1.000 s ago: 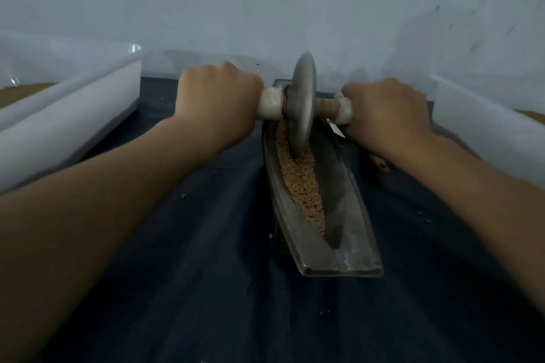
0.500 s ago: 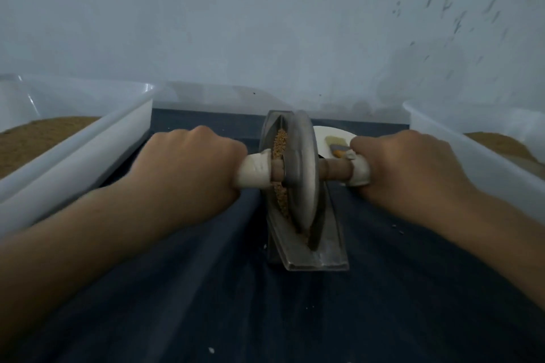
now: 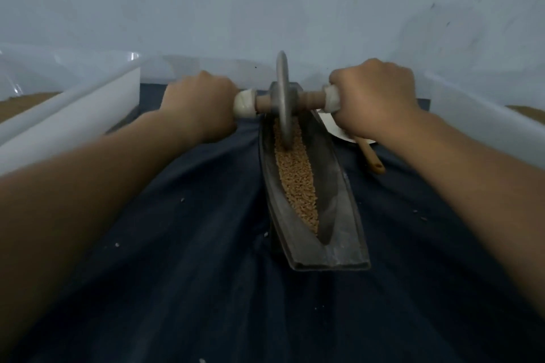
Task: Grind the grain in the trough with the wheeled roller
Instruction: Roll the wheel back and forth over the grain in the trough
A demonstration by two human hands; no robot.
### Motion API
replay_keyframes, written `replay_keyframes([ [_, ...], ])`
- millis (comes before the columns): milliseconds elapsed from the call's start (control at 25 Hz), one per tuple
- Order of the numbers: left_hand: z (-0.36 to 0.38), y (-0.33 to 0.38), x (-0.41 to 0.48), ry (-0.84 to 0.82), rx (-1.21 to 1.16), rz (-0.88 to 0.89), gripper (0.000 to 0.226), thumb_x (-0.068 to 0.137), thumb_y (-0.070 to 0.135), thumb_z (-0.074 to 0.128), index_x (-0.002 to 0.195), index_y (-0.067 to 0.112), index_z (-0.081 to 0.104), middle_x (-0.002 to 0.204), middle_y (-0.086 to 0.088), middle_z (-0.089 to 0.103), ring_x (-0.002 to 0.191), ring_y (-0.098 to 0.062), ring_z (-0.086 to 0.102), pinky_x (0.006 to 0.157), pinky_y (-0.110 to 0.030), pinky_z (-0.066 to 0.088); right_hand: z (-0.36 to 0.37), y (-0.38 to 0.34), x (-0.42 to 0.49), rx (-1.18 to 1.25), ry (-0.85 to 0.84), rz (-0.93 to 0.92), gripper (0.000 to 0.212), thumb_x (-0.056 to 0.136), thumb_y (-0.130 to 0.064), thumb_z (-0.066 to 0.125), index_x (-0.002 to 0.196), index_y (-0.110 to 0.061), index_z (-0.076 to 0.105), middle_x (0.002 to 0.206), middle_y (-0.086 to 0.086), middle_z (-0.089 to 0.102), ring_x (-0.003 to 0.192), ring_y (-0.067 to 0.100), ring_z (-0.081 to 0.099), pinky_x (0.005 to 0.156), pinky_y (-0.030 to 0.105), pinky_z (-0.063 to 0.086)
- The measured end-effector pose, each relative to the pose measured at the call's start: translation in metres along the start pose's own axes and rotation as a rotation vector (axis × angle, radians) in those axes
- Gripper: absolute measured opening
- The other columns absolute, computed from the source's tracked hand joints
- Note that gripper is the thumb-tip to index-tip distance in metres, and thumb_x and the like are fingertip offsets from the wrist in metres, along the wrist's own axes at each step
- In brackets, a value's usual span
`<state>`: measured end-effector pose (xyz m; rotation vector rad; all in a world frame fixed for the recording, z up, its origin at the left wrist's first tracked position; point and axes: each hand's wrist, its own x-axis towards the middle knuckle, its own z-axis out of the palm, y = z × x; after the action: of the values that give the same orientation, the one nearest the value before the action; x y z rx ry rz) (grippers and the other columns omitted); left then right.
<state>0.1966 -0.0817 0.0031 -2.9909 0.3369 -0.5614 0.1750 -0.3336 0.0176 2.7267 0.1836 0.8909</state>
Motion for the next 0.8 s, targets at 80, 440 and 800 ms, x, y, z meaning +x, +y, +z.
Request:
replay_keyframes([
  [80,-0.002,0.000,-0.027,0.030,-0.033,0.017,0.009,0.080,0.032,0.064,0.088,0.029,0.062,0.078,0.001,0.057,0.067,-0.024,0.053,0.060,-0.035,0.042,-0.015,0.001,-0.019,0.009,-0.011,-0.055,0.010,0.080,-0.024,0.067,0.078,-0.025,0.057,0.063,-0.002,0.044,0.055,0.022,0.041,0.048,0.024,0.020],
  [440,-0.033,0.022,-0.081,0.252,0.198,0.184,0.025,0.081,0.040,0.062,0.071,0.030,0.041,0.059,0.007,0.026,0.045,-0.013,0.018,0.046,-0.024,0.011,-0.041,0.005,-0.084,0.054,-0.043,-0.091,0.030,0.077,-0.034,0.069,0.075,-0.030,0.039,0.063,-0.003,0.049,0.059,0.030,0.052,0.048,0.028,0.027],
  [800,-0.014,0.033,0.005,0.246,0.219,0.102,0.009,0.083,0.024,0.063,0.089,0.018,0.063,0.070,-0.006,0.044,0.067,-0.032,0.054,0.057,-0.033,0.031,0.028,0.004,-0.012,0.184,0.015,0.059,0.031,0.084,-0.029,0.065,0.069,-0.027,0.037,0.063,-0.004,0.042,0.062,0.025,0.043,0.049,0.025,0.020],
])
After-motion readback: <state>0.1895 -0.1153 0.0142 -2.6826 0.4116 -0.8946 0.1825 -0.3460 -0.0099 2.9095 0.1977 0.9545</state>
